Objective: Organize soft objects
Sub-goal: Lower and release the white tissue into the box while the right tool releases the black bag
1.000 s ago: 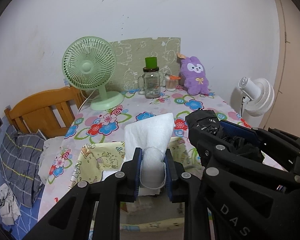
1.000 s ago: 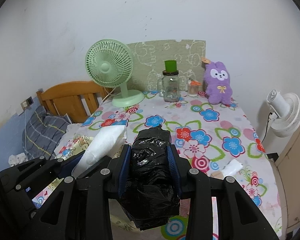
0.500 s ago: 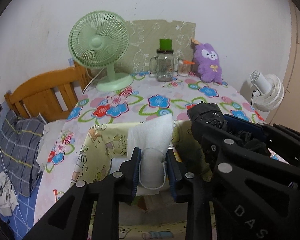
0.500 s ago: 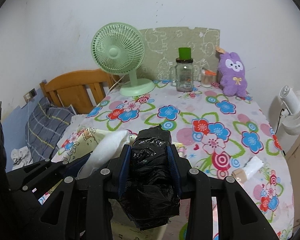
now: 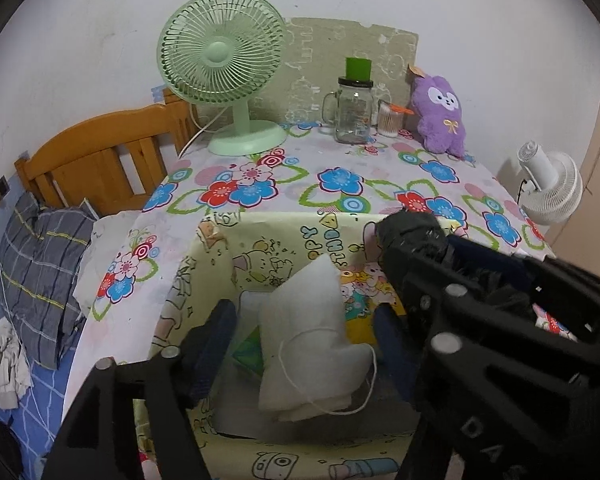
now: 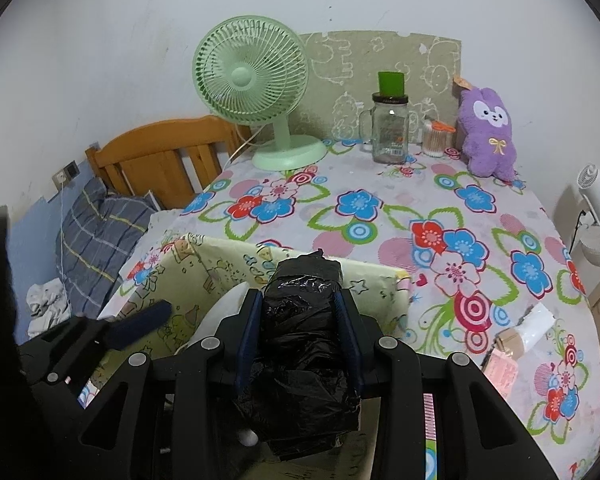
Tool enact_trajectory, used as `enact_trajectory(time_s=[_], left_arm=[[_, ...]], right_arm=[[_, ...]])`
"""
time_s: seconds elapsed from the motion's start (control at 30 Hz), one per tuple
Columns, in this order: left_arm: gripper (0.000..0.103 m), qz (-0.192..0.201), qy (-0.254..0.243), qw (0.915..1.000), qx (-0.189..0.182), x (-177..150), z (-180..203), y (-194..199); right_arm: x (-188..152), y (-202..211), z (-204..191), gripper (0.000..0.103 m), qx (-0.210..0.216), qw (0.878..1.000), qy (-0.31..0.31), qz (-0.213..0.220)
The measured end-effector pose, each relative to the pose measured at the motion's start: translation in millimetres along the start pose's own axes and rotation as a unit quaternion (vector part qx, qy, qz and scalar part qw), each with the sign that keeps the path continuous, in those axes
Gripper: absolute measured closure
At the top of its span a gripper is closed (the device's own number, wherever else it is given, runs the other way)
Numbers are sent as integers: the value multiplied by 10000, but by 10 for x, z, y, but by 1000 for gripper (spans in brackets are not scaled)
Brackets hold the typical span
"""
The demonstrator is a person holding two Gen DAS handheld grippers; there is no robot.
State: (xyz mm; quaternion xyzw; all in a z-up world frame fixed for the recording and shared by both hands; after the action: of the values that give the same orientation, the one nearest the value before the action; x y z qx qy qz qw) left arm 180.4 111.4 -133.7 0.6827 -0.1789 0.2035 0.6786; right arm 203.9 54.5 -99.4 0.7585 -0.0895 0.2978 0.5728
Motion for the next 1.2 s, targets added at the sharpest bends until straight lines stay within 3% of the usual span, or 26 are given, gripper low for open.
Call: enact_trajectory(time_s=[0.13, 0.27, 0.37, 0.43, 0.53, 1.07, 1.2], left_arm=[[28, -36, -4, 10000, 59, -6, -55, -18], [21, -106, -15, 9999, 92, -47, -73, -34], [19, -110, -28, 9999, 78, -74, -66, -26], [18, -96, -20, 9999, 65, -77, -68, -15], [16, -56, 7, 10000, 42, -75, -62, 16], [10, 210, -43, 9997, 71, 14, 72, 271], [9, 319, -89, 9994, 25, 46, 144, 359]], right_arm=[[-8, -62, -54, 62, 49, 10000, 12, -78], [-38, -132, -69, 59, 18, 9997, -13, -223], [-61, -166, -65, 47, -2, 9994, -37, -335], [-72, -147, -71, 32, -11, 9995, -31, -312], [-70, -89, -64, 24, -85, 9997, -18, -234], [1, 227, 25, 18, -219, 9997, 21, 48], [25, 328, 86, 9, -277, 9995, -26, 119]])
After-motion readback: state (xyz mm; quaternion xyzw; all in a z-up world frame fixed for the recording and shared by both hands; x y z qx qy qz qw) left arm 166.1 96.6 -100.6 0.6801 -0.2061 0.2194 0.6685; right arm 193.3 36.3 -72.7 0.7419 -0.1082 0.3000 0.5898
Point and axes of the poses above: each gripper's, at about its wrist camera, not at the fingertips, and y roughly against the way its jaws point, z to its right, x to its top, the point moved 7 cm from there along -y, roughly the way its jaws point, and after that the axes turned 13 degrees about -z, right-handed, at the moved point
